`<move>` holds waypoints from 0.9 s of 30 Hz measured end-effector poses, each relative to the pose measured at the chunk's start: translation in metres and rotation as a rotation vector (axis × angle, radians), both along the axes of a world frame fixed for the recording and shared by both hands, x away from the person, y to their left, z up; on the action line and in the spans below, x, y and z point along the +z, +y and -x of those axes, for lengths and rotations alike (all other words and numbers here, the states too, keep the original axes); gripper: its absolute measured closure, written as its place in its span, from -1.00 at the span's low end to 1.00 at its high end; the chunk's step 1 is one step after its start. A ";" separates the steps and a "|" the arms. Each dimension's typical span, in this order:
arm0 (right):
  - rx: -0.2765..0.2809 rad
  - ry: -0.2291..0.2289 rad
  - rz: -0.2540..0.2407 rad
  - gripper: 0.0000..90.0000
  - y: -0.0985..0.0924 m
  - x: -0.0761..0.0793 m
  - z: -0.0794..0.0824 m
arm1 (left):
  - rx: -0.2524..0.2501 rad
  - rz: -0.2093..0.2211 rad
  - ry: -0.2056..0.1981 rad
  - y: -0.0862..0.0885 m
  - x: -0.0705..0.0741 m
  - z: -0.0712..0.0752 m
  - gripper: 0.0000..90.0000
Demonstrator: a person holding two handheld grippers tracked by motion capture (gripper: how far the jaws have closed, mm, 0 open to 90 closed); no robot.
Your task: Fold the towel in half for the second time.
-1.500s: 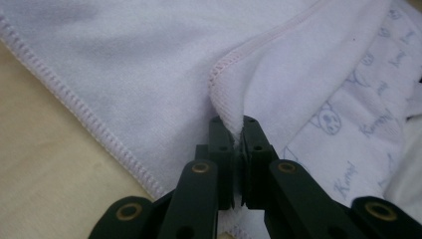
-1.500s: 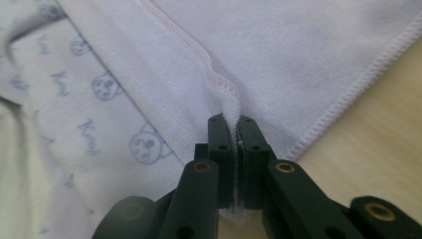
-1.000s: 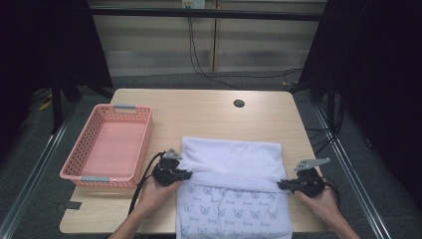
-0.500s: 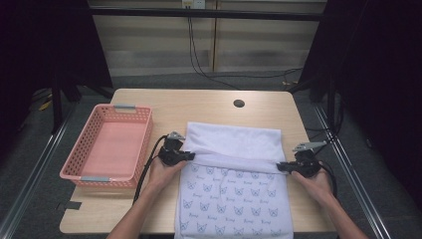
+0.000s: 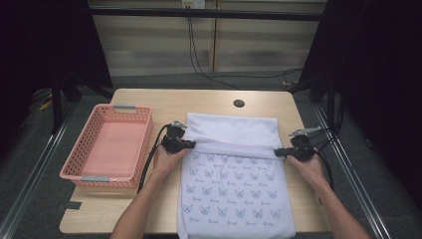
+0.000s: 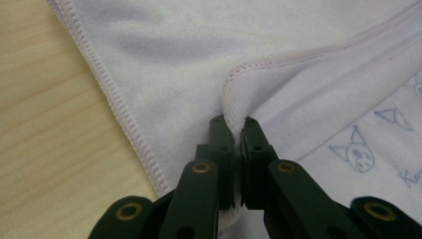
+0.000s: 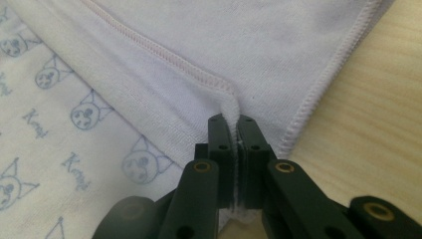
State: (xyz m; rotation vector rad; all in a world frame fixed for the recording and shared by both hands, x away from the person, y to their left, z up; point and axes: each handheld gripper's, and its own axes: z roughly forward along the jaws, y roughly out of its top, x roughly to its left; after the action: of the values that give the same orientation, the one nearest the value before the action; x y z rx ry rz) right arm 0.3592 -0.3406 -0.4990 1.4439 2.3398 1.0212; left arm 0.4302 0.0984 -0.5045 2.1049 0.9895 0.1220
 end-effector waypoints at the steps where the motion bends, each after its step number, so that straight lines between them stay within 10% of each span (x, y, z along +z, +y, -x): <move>1: -0.007 0.006 -0.004 0.94 0.000 0.000 -0.002 | 0.004 -0.001 -0.004 0.000 0.000 -0.002 0.92; 27: -0.113 -0.038 -0.070 0.95 -0.004 -0.008 -0.053 | 0.088 0.058 0.040 -0.002 -0.002 -0.041 0.92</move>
State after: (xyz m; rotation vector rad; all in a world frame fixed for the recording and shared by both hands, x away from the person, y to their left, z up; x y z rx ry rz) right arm 0.4122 -0.3447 -0.5068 1.5479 2.1892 1.1002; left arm 0.4710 0.0965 -0.5066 2.0183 1.0971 0.0950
